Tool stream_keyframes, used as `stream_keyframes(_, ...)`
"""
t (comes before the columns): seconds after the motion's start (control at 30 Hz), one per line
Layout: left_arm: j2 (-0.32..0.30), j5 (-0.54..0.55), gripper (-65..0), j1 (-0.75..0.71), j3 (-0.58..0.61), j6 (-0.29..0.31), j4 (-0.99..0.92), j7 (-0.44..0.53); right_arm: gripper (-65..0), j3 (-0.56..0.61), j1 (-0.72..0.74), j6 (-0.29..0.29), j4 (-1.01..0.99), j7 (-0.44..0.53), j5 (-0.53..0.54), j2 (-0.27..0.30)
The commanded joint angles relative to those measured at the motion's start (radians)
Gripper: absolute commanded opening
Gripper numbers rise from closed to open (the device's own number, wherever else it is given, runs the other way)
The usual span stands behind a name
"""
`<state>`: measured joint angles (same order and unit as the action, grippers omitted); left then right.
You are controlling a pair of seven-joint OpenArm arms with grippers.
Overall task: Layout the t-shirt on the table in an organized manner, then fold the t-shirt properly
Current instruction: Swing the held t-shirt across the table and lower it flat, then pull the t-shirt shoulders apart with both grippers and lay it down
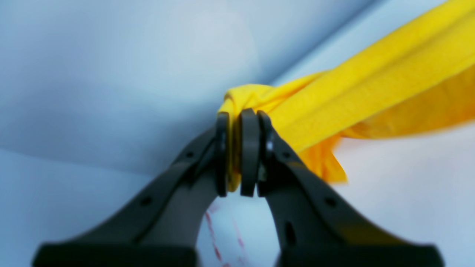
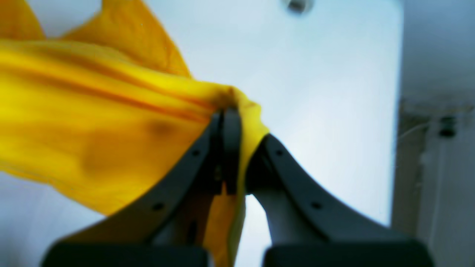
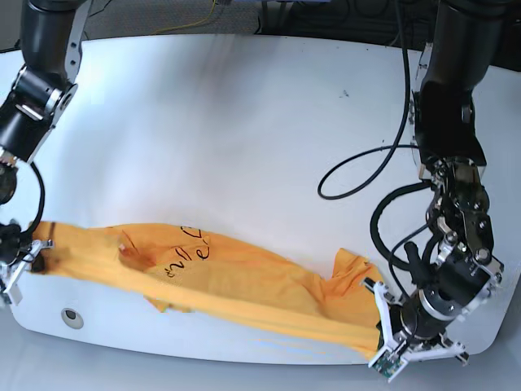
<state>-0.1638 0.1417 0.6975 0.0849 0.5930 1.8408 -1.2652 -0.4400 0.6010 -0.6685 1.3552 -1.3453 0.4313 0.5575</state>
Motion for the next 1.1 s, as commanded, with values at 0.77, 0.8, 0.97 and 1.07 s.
stream_keyframes(0.77, -0.006, -0.027, -61.9, -0.566, -0.08, -0.005, 0.044, 0.014, -65.0, -0.062, -0.454, 0.062, 0.287, -0.041, 0.088, -0.244)
stream_keyframes(0.8, -0.006, -0.027, -61.9, -0.582, -0.081, -0.005, 0.044, 0.014, -65.0, -0.062, -0.47, 0.062, 0.293, -0.041, 0.088, -0.248)
stream_keyframes(0.97, -0.006, -0.03, -61.9, -0.651, -0.081, -0.005, 0.046, 0.014, -65.0, -0.062, -0.527, 0.062, 0.31, -0.041, 0.087, -0.267)
stream_keyframes(1.07, -0.01, -0.032, -61.9, -0.694, -0.084, -0.005, 0.058, 0.014, -65.0, -0.062, -0.562, 0.062, 0.34, -0.041, 0.085, -0.268)
